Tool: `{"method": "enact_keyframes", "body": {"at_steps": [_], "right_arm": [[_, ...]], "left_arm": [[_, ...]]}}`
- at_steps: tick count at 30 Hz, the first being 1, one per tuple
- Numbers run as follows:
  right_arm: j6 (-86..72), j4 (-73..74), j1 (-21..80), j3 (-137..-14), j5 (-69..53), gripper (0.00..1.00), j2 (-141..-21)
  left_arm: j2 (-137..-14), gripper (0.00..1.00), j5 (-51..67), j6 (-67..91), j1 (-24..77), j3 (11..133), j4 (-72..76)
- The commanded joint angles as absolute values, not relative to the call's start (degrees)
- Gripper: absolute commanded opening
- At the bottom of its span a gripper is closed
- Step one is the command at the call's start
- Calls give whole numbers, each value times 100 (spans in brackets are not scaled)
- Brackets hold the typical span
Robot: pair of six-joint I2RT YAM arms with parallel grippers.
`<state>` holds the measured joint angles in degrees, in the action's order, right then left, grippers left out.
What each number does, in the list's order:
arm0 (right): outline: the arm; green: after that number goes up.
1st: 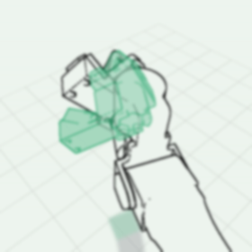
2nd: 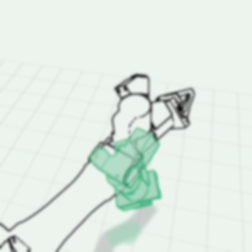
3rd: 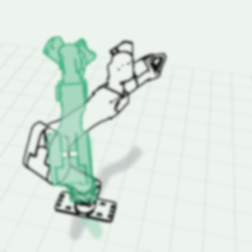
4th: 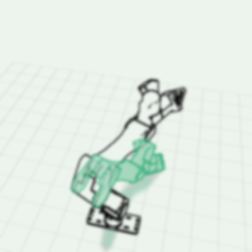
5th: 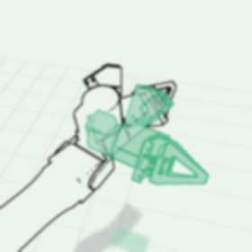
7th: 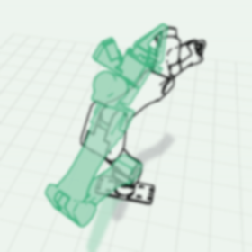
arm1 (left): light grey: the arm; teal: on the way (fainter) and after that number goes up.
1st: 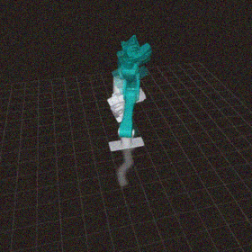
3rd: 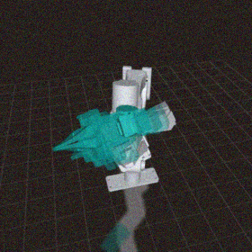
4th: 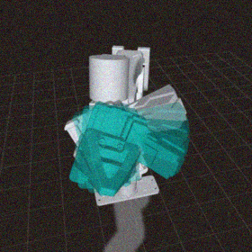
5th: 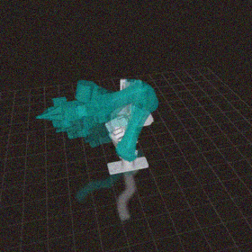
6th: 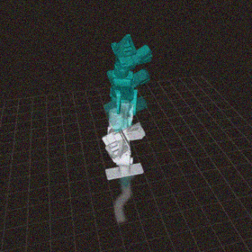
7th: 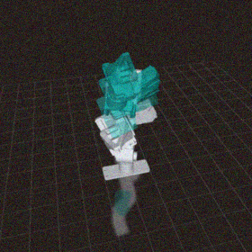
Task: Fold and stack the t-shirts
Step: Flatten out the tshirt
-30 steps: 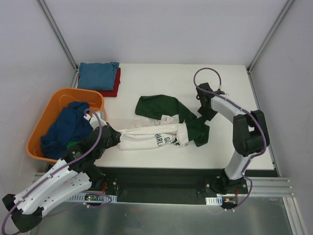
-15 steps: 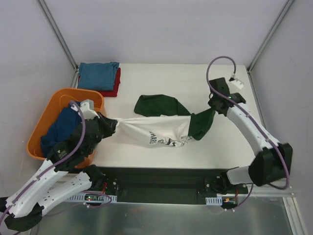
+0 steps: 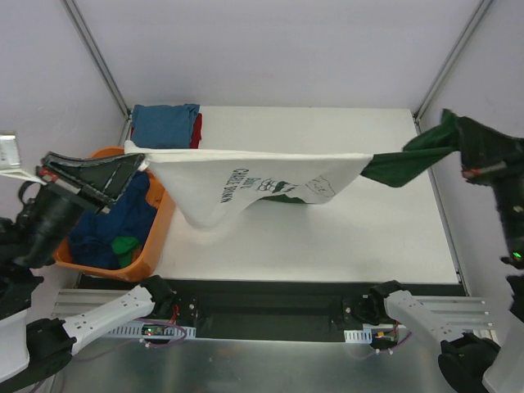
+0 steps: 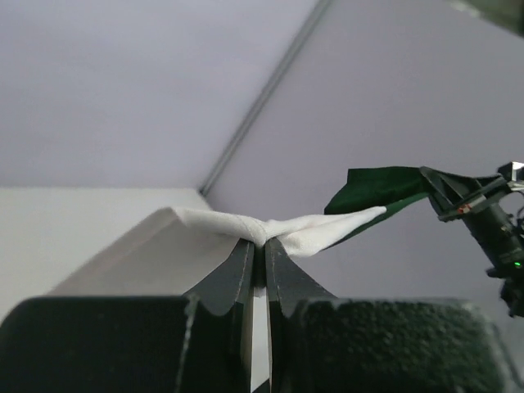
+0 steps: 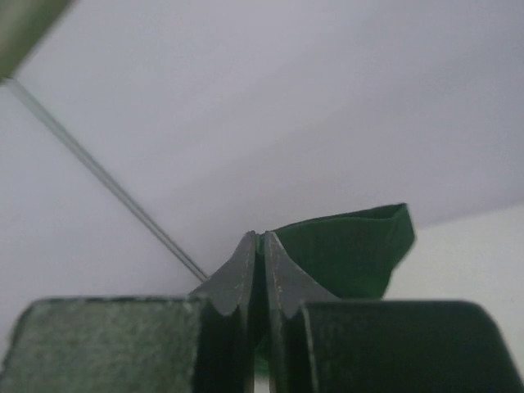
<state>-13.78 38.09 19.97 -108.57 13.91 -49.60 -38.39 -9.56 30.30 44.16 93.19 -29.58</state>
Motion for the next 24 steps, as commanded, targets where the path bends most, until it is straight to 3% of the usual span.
{"method": "enact_keyframes", "body": {"at_steps": [1, 5, 9, 12, 18, 20, 24], "right_arm": [[-809, 3858, 1986, -12300, 431, 1, -5097], [-677, 3587, 1986, -12884, 334, 1, -5177], [-388, 3130, 1986, -12911, 685, 1, -5220], [51, 2892, 1978, -12867, 1133, 1, -5501], [1551, 2314, 1969, -12088, 3196, 1, -6766], [1993, 1549, 1864, -11384, 3907, 1, -7389], [1987, 1441, 1512, -11171, 3841, 1, -8847]], "left_arm": [[-4358, 0, 674, 2628, 4377, 10255, -2487], [-4833, 0, 1318, 2602, 4368, 11230, -2496], [-5106, 0, 732, 2391, 4368, 11461, -2479], [-5396, 0, -269, 2014, 4377, 11391, -2487], [-6888, 0, -3968, 951, 4333, 11162, -2191], [-7819, 0, -4350, 712, 4018, 11136, -2171], [-9278, 5, -4166, 1308, 3078, 10960, -2197]]}}
